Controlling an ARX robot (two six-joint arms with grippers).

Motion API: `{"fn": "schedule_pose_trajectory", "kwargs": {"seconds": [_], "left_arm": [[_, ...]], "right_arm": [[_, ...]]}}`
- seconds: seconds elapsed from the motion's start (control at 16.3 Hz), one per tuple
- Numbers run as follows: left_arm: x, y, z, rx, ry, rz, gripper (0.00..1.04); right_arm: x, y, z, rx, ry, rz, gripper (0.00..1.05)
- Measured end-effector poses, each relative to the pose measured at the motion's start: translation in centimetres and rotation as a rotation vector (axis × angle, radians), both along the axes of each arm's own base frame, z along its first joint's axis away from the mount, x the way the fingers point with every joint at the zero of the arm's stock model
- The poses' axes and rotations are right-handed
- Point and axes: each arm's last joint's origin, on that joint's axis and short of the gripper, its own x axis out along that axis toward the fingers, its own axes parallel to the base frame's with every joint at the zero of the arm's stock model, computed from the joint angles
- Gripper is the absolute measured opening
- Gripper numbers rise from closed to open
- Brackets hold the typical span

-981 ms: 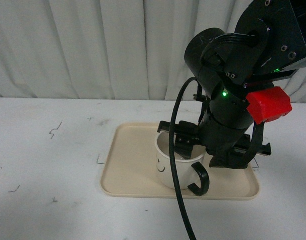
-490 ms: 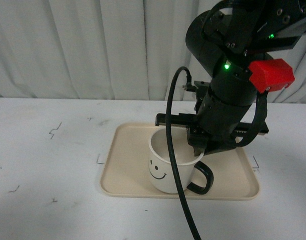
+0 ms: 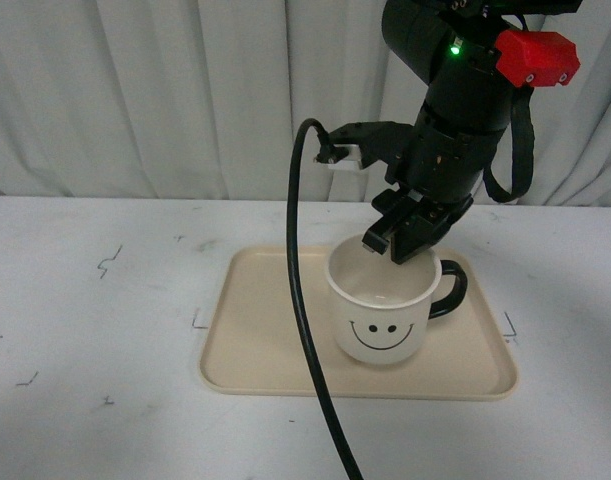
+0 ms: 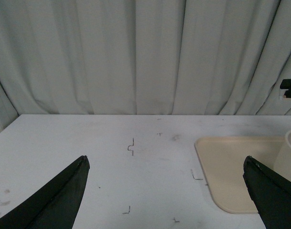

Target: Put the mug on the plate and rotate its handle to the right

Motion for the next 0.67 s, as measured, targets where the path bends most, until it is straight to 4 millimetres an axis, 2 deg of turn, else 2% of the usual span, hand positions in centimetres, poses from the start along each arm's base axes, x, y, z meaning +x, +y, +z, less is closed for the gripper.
{"fn": "schedule_pose_trajectory", "kwargs": {"seconds": [0.12, 0.31, 0.67], "left_arm": [[0.0, 0.0, 0.0, 0.000, 0.000, 0.000, 0.98], [0.0, 0.0, 0.0, 0.000, 0.000, 0.000, 0.98], [0.0, 0.0, 0.0, 0.000, 0.000, 0.000, 0.98]], "right_arm": [[0.5, 0.3, -0.4, 0.005, 0.007, 0.044, 0.03], [1.1, -0.3, -2.3, -0.001, 0.035, 0.039, 0.03], [1.8, -0.9, -3.3, 0.017, 0.047, -0.002, 0.03]]}}
